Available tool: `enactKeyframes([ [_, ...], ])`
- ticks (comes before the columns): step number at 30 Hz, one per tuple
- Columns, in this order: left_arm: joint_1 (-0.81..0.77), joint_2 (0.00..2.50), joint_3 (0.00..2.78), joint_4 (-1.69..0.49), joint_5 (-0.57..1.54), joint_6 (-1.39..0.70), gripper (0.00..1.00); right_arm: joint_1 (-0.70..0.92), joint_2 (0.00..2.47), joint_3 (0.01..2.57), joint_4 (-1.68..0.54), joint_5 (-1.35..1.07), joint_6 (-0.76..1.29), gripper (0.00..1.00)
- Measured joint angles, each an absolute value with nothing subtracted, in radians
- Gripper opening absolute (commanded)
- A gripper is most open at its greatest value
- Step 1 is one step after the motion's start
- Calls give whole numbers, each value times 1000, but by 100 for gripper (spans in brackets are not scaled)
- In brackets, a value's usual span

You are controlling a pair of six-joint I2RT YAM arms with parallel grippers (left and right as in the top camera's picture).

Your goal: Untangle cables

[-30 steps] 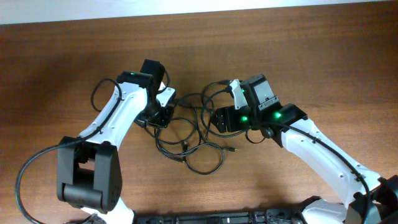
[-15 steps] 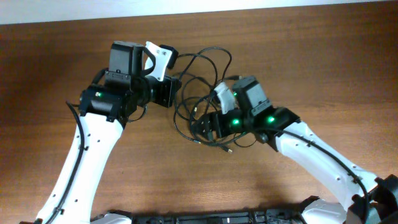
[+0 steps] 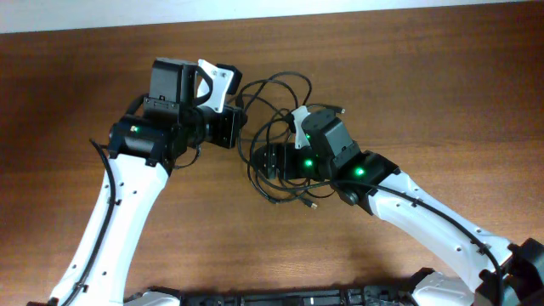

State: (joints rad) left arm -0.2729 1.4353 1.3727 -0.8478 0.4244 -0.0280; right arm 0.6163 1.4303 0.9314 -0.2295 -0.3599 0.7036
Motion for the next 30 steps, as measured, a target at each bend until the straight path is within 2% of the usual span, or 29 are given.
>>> enactKeyframes([
  [5, -273, 1435, 1373, -852, 418, -28, 0, 616, 1443, 931, -208, -225, 710, 81],
  [6, -273, 1435, 1373, -852, 418, -28, 0, 617, 1460, 931, -200, -214, 719, 61],
  [7, -273, 1435, 1373, -852, 418, -28, 0, 617, 1483, 931, -196, -206, 728, 48],
  [9, -273, 1435, 1373, -852, 418, -28, 0, 619, 1533, 931, -180, -197, 740, 14],
  [10, -273, 1435, 1373, -852, 416, -28, 0, 619, 1566, 931, -167, -196, 744, 4],
  [16, -273, 1435, 1373, -875, 377, -28, 0, 583, 1596, 933, -215, -191, 751, 4],
  [22, -273, 1435, 1373, -902, 293, -28, 0, 308, 1435, 933, -479, -200, 662, 4],
  [30, -274, 1434, 1373, -891, 137, -28, 0, 28, 1282, 933, -638, -236, 542, 4],
])
